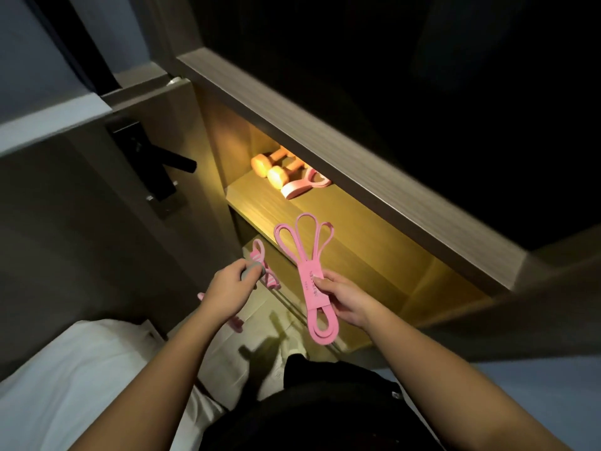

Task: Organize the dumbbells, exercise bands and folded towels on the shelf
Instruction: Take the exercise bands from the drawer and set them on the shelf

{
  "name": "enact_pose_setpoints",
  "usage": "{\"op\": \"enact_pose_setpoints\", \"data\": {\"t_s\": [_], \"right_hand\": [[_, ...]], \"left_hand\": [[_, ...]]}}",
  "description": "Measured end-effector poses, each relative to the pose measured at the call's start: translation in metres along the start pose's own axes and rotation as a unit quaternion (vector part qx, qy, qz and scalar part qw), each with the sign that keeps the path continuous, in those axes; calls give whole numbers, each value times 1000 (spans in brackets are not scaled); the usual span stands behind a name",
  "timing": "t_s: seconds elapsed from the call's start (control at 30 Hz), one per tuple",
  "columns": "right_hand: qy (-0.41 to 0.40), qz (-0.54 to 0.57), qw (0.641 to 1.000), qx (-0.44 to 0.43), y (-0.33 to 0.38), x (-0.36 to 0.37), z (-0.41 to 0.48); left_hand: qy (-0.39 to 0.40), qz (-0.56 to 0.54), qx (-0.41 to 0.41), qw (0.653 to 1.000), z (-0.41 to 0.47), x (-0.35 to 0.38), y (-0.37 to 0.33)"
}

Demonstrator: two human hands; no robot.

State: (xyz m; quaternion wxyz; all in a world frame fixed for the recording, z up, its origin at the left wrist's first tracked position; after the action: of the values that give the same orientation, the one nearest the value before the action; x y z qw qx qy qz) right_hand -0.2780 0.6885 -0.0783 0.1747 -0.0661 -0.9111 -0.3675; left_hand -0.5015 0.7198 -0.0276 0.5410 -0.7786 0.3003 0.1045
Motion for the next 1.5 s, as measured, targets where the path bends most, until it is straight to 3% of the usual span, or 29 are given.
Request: {"op": "enact_pose_setpoints", "data": {"t_s": [0.4,0.6,0.77,0.97,1.13,1.33,1.5], "right_hand": [[-26,-20,999,10,35,27,80],[-71,-17,997,-35,8,41,148],[-113,-44,989,-82,-31,51,190],[-261,-120,947,-143,-110,80,195],[-319,-172,916,-170,-149,113,174],[-385,-221,869,-217,-125,116,144],[-402,-368,802,-245,-63,86,154]], "left_hand": [[37,25,-5,999,93,-56,22],[98,73,19,992,152,-65,77],[105,82,57,989,189,-62,143],[102,39,160,981,177,-52,203],[106,3,209,972,148,-67,225],[85,-20,228,970,151,-80,213],[70,-19,245,967,183,-79,191]]}}
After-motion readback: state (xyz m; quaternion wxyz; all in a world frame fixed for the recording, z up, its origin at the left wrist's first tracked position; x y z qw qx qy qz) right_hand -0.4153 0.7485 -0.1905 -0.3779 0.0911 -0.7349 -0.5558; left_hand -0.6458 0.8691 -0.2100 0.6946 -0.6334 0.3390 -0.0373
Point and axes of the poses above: each hand's wrist, its own z-axis towards the middle knuckle, its own x-axis out of the palm, y = z × x, the point moved 6 cm from there along z, towards the middle knuckle, and after that the axes turned 4 degrees about y, right-handed, at the moved point
